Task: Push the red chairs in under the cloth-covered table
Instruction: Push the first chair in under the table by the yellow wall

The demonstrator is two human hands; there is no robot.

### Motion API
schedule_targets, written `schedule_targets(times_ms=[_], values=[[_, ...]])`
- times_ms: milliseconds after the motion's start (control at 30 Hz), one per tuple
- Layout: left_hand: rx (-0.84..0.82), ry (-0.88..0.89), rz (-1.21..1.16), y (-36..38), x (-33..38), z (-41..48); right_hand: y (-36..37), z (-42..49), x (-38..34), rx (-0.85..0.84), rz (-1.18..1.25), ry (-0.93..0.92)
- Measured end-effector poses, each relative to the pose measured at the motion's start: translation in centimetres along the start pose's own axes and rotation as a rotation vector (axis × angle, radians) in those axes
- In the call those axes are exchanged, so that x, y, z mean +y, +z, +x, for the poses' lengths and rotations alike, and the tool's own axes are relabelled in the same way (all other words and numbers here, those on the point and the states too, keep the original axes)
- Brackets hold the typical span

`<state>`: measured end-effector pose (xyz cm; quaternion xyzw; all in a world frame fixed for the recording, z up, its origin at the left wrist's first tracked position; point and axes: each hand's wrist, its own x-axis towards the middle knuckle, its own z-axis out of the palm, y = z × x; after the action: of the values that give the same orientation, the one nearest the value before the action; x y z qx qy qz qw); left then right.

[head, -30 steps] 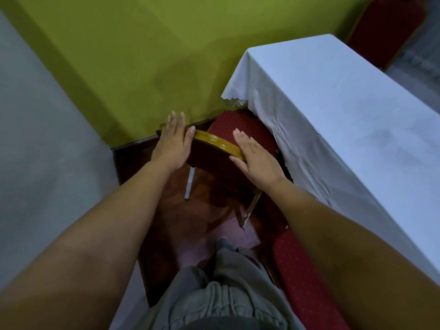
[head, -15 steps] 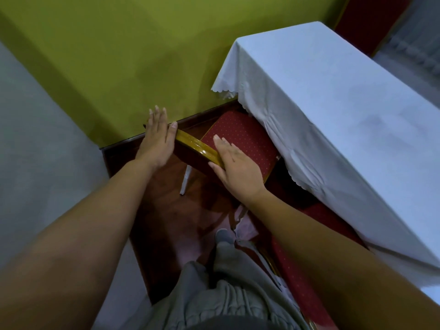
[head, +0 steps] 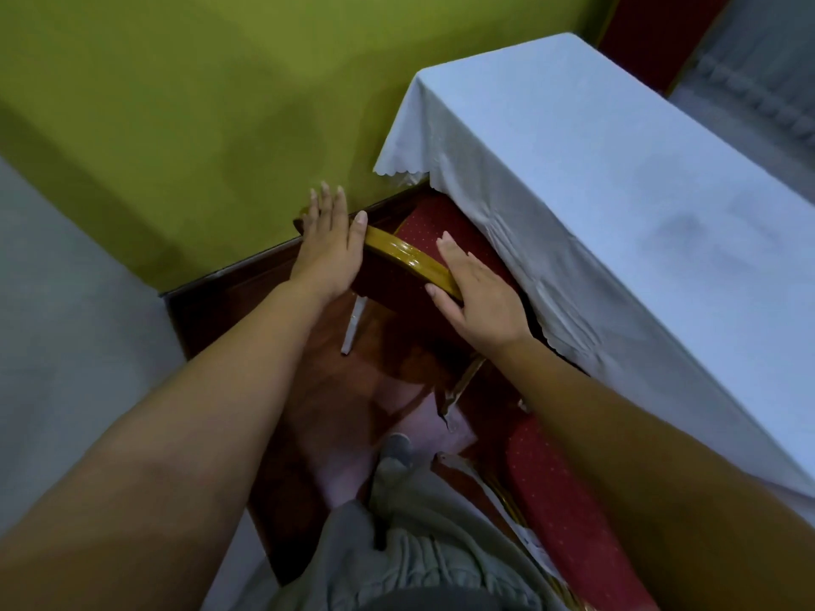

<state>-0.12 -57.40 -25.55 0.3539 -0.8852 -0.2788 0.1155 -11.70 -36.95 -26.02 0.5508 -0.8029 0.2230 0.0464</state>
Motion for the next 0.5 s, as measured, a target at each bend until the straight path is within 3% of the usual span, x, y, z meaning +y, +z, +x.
schedule_targets(times_ms=[267,500], values=[[-0.045,0.088,0.033,0.3,0.5,6.2,-0.1,4.4,2.6,0.002,0.049,0.200],[-0.026,0.302,0.034,-0.1,-1.2,8.1,0.2,5.3,2.9,-0.020,-0.013,0.190]])
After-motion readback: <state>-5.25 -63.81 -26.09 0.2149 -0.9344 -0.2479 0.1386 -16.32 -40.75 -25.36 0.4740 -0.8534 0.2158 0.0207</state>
